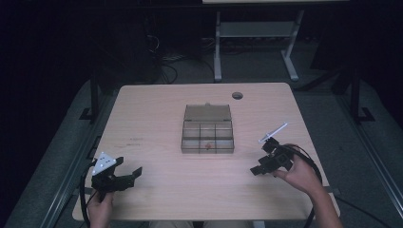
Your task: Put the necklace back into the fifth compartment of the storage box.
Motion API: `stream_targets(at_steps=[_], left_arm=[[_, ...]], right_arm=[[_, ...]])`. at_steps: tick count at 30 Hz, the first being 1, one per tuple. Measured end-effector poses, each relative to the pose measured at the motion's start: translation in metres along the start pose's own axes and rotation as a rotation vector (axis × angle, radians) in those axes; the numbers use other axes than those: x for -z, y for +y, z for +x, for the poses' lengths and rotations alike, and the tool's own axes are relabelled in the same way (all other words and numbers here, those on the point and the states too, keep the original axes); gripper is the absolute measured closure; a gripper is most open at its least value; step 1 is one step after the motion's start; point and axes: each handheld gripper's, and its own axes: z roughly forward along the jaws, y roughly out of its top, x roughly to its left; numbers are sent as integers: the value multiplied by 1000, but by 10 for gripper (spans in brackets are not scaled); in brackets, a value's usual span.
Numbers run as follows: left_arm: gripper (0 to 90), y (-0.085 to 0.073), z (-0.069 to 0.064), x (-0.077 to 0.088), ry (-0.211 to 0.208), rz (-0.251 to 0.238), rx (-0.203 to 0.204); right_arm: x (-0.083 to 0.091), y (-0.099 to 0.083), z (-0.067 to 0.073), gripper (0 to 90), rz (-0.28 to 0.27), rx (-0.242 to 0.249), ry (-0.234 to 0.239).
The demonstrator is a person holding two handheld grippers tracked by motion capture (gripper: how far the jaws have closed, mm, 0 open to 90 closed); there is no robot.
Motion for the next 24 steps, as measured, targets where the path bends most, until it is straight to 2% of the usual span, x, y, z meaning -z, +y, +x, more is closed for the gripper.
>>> stream_targets(at_steps=[20, 23, 24], left_arm=[[141, 0, 0, 0, -4, 0, 6], [141, 1, -3, -1, -13, -8, 10], [141, 1, -4, -1, -14, -5, 0]], right_arm=[[2, -49, 8, 396, -50, -23, -11], [2, -57, 13, 388, -75, -24, -17], [2, -61, 15, 384, -91, -26, -21]])
